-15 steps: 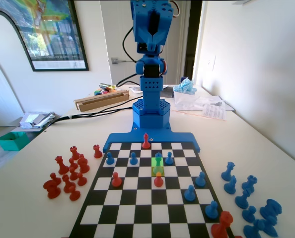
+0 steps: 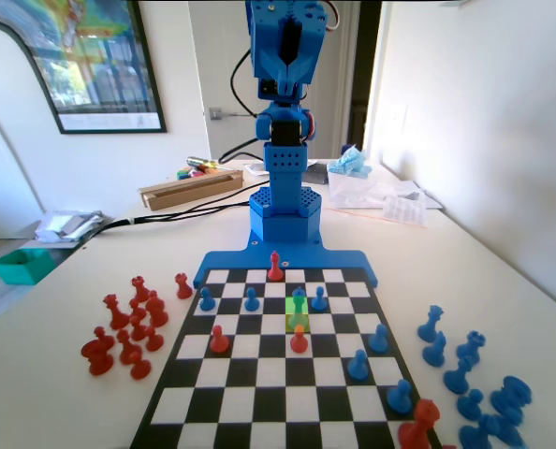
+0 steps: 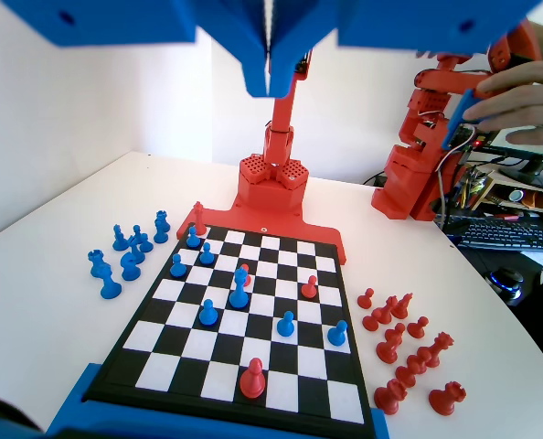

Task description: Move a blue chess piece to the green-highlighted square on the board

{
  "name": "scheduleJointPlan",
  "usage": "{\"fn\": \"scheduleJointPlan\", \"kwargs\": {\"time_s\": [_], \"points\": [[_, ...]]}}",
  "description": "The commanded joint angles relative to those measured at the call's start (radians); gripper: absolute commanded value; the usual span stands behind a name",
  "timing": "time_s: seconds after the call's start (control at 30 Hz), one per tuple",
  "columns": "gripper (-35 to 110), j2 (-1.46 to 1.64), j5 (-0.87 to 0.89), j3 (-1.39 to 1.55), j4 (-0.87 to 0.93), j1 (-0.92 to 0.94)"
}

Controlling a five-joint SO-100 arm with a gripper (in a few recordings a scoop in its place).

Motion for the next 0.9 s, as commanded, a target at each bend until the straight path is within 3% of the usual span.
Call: {"fn": "scheduleJointPlan", "kwargs": {"time_s": [0.0,0.5,0.73,0.87], "points": [[1,0.003,-0.008,-0.008,-0.020,0.006],[1,0.002,-0.009,-0.014,-0.014,-0.009],[1,-0.272,-0.018,-0.374,0.166,-0.072],[1,-0.426,-0.121,-0.546,0.258,-0.098]]}}
